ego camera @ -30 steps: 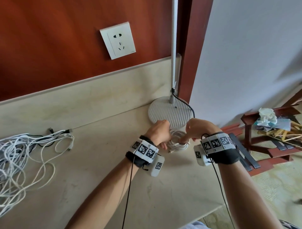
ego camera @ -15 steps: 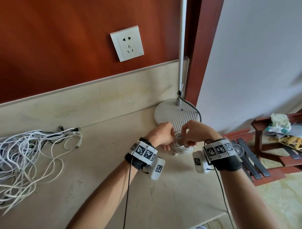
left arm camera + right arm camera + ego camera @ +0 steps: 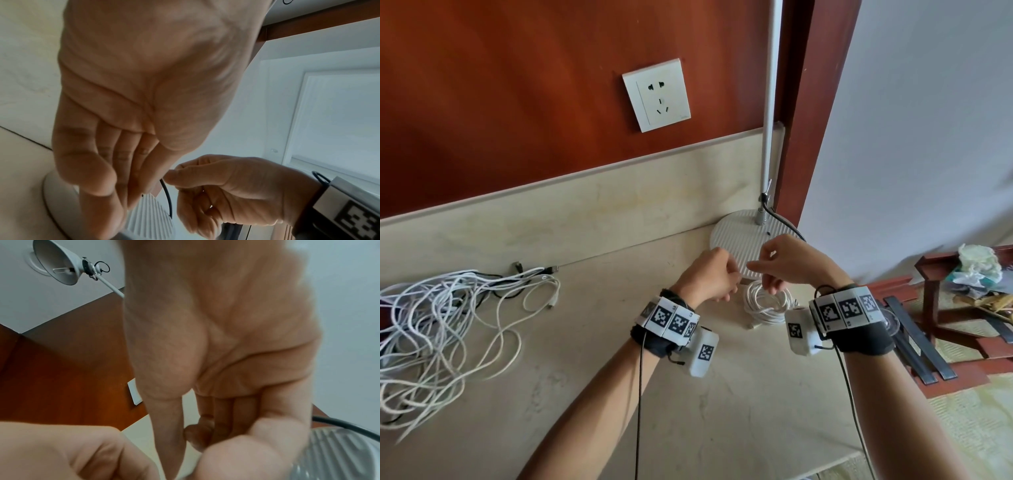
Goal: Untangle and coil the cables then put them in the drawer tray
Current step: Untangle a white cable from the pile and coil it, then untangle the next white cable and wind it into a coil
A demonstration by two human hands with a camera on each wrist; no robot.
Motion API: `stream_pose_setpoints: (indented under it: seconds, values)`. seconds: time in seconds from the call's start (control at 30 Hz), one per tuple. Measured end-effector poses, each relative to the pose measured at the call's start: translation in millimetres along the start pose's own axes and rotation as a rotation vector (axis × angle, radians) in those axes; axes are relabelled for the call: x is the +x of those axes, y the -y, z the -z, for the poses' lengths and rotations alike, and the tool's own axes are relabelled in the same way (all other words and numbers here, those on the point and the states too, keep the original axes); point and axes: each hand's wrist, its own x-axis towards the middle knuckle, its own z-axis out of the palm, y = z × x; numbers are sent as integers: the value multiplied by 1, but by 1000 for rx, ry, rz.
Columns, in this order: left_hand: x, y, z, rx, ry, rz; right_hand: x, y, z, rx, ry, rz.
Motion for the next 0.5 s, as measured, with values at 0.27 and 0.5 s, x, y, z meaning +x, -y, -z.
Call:
stream_pose_setpoints:
  seconds: [0.27,0.5]
  values:
    - [-2,1,9,35,-154,-26,8,11,-8,-3,-141,123]
    - [-18,17,28,81,-344,-20,17,32,-29,-49,-286,320]
